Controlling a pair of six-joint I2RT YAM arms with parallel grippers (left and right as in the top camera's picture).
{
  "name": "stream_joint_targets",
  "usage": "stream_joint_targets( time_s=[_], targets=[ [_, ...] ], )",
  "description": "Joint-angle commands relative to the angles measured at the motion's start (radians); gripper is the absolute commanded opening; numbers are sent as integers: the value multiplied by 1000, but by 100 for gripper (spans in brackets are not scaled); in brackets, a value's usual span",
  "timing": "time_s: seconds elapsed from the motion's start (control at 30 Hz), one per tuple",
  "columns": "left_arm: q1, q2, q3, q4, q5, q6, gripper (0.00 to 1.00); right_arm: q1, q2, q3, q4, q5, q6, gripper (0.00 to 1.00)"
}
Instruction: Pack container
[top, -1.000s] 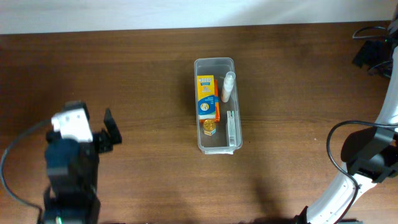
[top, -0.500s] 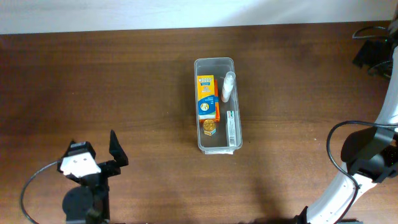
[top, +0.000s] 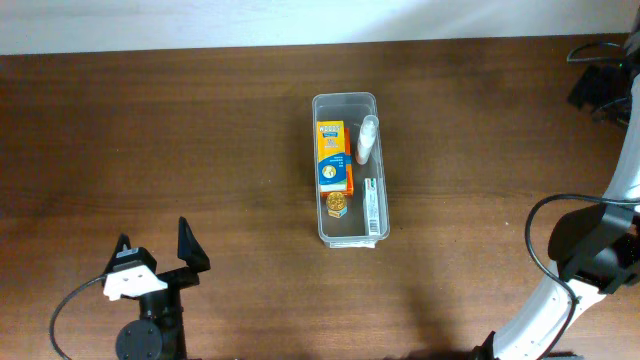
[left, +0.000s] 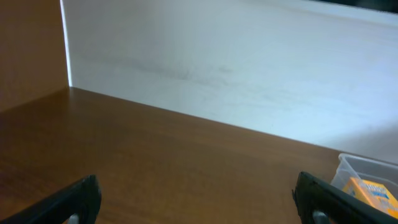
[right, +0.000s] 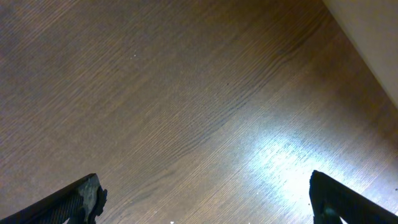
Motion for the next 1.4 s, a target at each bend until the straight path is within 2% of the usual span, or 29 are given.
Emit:
stream_joint_targets(
  time_s=[0.0,0.27,0.5,1.37],
  targets=[
    [2,-15,-43,27,-10,-21,99,-8,3,7,0,12,4,98],
    [2,-15,-128,92,4,-40,99,-8,3,7,0,11,4,98],
    [2,-15,-127,26,45,-51,99,-8,3,7,0,12,4,98],
    [2,-15,-127,27,54,-50,99,-8,3,7,0,11,4,99]
  ],
)
